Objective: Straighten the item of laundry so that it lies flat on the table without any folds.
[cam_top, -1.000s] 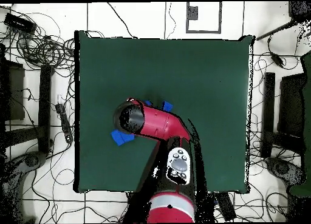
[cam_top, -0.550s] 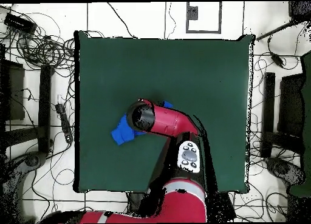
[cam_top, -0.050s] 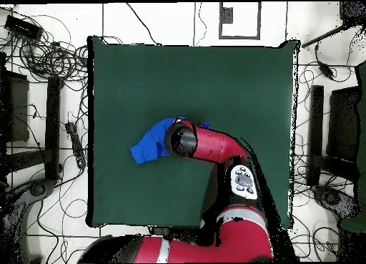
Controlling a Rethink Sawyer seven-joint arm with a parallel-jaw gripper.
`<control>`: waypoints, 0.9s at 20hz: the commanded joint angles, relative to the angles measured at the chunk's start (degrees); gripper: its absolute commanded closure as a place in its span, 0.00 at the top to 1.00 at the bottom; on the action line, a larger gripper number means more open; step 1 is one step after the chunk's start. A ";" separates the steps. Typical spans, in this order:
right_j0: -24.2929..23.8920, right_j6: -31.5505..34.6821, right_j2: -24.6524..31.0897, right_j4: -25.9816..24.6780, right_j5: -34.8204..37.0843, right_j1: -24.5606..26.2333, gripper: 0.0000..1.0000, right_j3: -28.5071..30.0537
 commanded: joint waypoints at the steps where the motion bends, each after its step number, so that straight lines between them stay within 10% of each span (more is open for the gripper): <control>1: -3.94 -0.86 10.09 -5.56 -3.74 0.49 1.00 6.06; 10: -11.49 -0.84 15.00 -13.40 -1.07 -11.48 1.00 20.03; 18: -12.05 1.24 16.99 -14.95 -0.36 -12.83 1.00 20.79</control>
